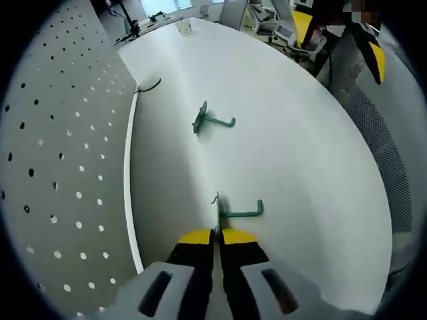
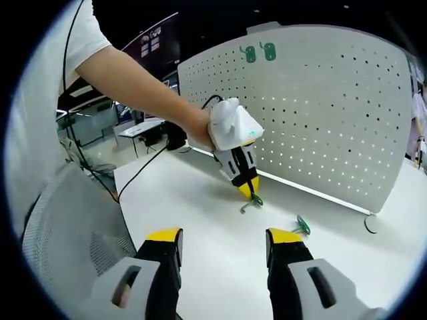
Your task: Insert the hook assembly into the mounting plate slot until the hook locks in place.
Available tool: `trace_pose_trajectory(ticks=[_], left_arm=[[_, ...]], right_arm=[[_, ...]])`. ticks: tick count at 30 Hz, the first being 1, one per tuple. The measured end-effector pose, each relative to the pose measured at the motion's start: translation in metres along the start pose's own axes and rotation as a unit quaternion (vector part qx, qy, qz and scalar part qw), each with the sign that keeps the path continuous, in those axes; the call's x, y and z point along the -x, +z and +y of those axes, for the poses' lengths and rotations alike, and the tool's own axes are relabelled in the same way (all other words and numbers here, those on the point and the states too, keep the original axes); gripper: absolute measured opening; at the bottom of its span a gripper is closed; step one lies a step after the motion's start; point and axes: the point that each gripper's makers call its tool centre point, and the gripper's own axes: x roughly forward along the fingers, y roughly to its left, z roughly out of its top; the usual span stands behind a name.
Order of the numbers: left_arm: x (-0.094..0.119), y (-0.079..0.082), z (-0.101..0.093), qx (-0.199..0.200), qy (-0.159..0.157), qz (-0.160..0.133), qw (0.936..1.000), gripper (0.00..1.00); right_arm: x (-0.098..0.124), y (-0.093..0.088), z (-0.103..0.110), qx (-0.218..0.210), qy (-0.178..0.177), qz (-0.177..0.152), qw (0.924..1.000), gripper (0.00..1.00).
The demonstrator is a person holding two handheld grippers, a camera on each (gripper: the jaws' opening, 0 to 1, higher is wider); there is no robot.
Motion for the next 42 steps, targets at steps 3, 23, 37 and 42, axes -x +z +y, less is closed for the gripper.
trace_pose_trajectory(ticks=[3,23,37,42], left_arm=[[0.000,0.002,-0.001,-0.017,0.007,0.007,0.9998,0.01],[0.012,0.025,0.006,0.041,0.028,-0.084,0.9952,0.01],[0.063,0.056,0.018,0.091,0.099,-0.207,0.9690,0.01],[0.075,0.060,0.012,0.104,0.111,-0.224,0.9627,0.01]], right_arm=[[0.000,0.001,0.000,-0.001,0.000,-0.001,1.0000,0.48],[0.001,0.002,-0.001,-0.001,-0.002,-0.004,1.0000,0.48],[0.003,0.009,-0.005,-0.010,-0.011,-0.021,0.9997,0.50],[0.005,0.015,-0.007,-0.014,-0.015,-0.035,0.9992,0.50]])
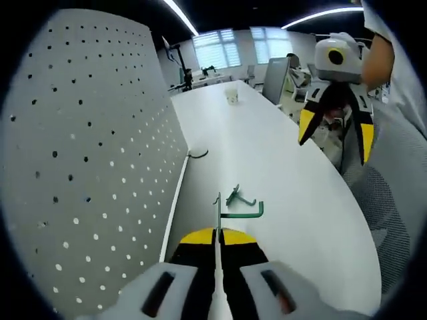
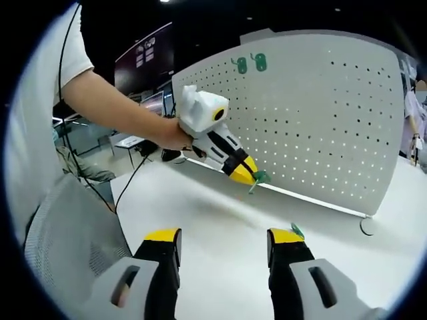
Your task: Insert the hook assembly into the mounting plate slot until the hook locks in place.
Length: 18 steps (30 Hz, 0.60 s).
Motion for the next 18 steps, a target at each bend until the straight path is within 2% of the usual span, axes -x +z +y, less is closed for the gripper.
trace_pose_trajectory(ticks=[7,8,10,11,13,16,18], left_arm=[[0.014,0.011,0.004,0.041,0.040,-0.039,0.9976,0.01],[0.017,0.014,0.007,0.038,0.054,-0.048,0.9967,0.01],[0.023,0.021,0.008,0.055,0.064,-0.068,0.9941,0.01],[0.024,0.021,0.009,0.053,0.069,-0.069,0.9938,0.01],[0.030,0.029,0.007,0.053,0.070,-0.090,0.9921,0.01],[0.040,0.040,0.005,0.055,0.081,-0.115,0.9885,0.01],[0.049,0.051,0.006,0.077,0.090,-0.147,0.9821,0.01]], right_arm=[[0.003,0.009,0.000,0.003,-0.004,-0.021,0.9998,0.51],[0.003,0.010,0.000,0.002,-0.003,-0.022,0.9997,0.51],[0.003,0.012,0.001,0.001,-0.002,-0.026,0.9997,0.51],[0.003,0.012,0.000,0.003,-0.003,-0.027,0.9996,0.51],[0.003,0.013,0.001,0.002,-0.001,-0.029,0.9996,0.51],[0.003,0.013,0.000,0.002,-0.002,-0.031,0.9995,0.51],[0.003,0.014,0.000,0.004,-0.003,-0.031,0.9995,0.51]])
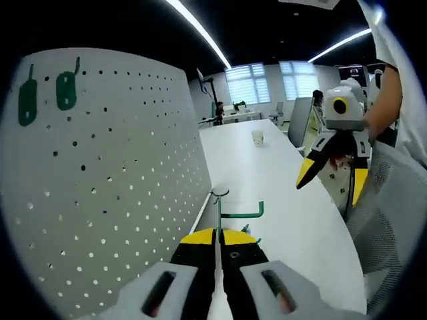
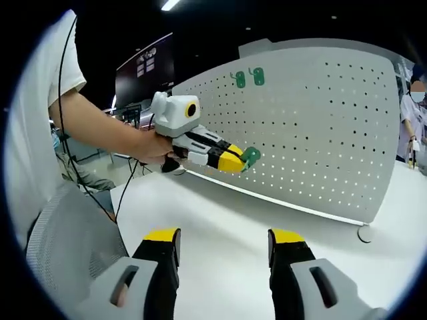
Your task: Insert the hook assembly into the mounting plate slot until the hook locks in place.
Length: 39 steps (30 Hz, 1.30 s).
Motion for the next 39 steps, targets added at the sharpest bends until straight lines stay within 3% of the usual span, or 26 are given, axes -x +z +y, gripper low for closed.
trace_pose_trajectory(ticks=[3,7,12,13,19,23,24,30,35,37,39], left_arm=[[0.009,0.012,-0.002,0.002,0.006,-0.023,0.9997,0.01],[0.026,0.035,0.004,0.047,0.039,-0.079,0.9950,0.01],[0.045,0.051,0.001,0.044,0.058,-0.100,0.9923,0.01],[0.050,0.058,0.001,0.054,0.061,-0.118,0.9897,0.01],[0.067,0.070,0.002,0.065,0.082,-0.137,0.9850,0.01],[0.083,0.079,0.007,0.079,0.110,-0.160,0.9779,0.01],[0.089,0.084,0.008,0.089,0.115,-0.178,0.9733,0.01],[0.110,0.086,0.007,0.099,0.148,-0.189,0.9656,0.02],[0.118,0.087,0.001,0.106,0.156,-0.196,0.9624,0.02],[0.119,0.085,0.002,0.127,0.155,-0.201,0.9588,0.02],[0.117,0.085,-0.003,0.098,0.151,-0.187,0.9656,0.02]], right_arm=[[0.000,0.001,0.000,-0.001,0.001,-0.002,1.0000,0.51],[0.000,0.001,0.000,0.000,0.001,-0.004,1.0000,0.51],[0.001,0.004,0.000,-0.003,0.001,-0.010,0.9999,0.51],[0.001,0.004,0.000,-0.003,0.001,-0.010,0.9999,0.51],[0.002,0.006,0.000,-0.007,0.002,-0.018,0.9998,0.51],[0.002,0.009,0.001,-0.008,0.005,-0.023,0.9997,0.51],[0.002,0.010,0.001,-0.008,0.006,-0.025,0.9996,0.51],[0.003,0.012,0.002,-0.010,0.008,-0.031,0.9994,0.51],[0.003,0.014,0.002,-0.009,0.008,-0.034,0.9993,0.51],[0.003,0.014,0.002,-0.007,0.007,-0.035,0.9993,0.51],[0.003,0.015,0.002,-0.005,0.007,-0.035,0.9993,0.51]])
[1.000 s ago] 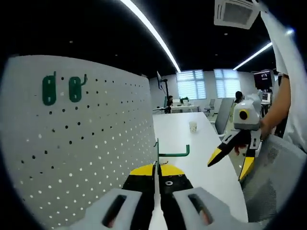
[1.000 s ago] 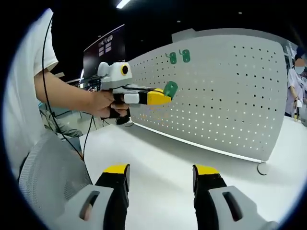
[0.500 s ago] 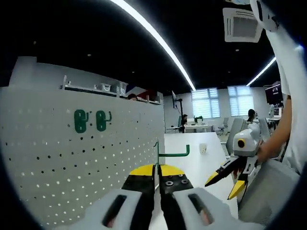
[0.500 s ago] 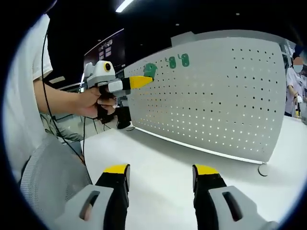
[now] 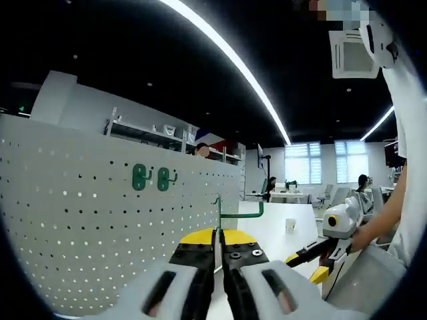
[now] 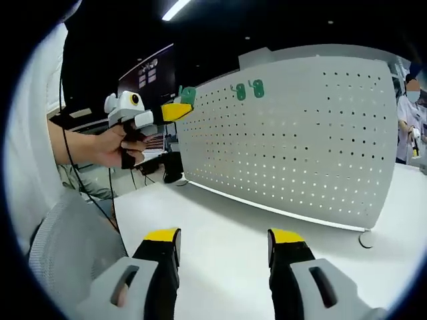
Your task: Insert the hook assembly into the mounting plate slot until the hook locks in place.
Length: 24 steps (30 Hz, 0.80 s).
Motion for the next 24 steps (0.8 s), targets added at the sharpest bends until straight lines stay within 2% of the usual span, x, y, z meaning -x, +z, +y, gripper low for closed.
trace_pose_trajectory(ticks=[2,7,11,12,17,21,22,24], left_arm=[[-0.001,0.002,-0.001,0.016,0.000,-0.006,0.9999,0.02],[-0.001,0.002,0.002,0.013,0.005,-0.004,0.9999,0.02],[-0.001,-0.001,0.002,0.012,0.004,0.001,0.9999,0.02],[0.000,-0.003,0.002,0.012,0.005,0.004,0.9999,0.02],[0.001,-0.003,0.002,0.012,0.009,0.004,0.9999,0.02],[0.002,-0.006,0.003,0.008,0.013,0.010,0.9998,0.02],[0.003,-0.006,0.003,0.008,0.013,0.010,0.9998,0.02],[0.004,-0.005,0.003,0.014,0.013,0.006,0.9998,0.02]], right_arm=[[0.000,0.000,0.000,0.000,0.000,0.000,1.0000,0.51],[-0.001,-0.001,0.001,0.004,0.001,0.002,1.0000,0.51],[0.001,0.006,0.000,-0.003,0.000,-0.014,0.9999,0.51],[0.002,0.016,0.003,-0.007,0.007,-0.041,0.9991,0.52],[0.009,0.042,0.010,-0.006,0.018,-0.102,0.9946,0.51],[0.019,0.069,0.018,0.013,0.027,-0.165,0.9859,0.52],[0.021,0.074,0.018,0.013,0.025,-0.177,0.9839,0.53],[0.021,0.073,0.016,-0.002,0.022,-0.174,0.9845,0.57]])
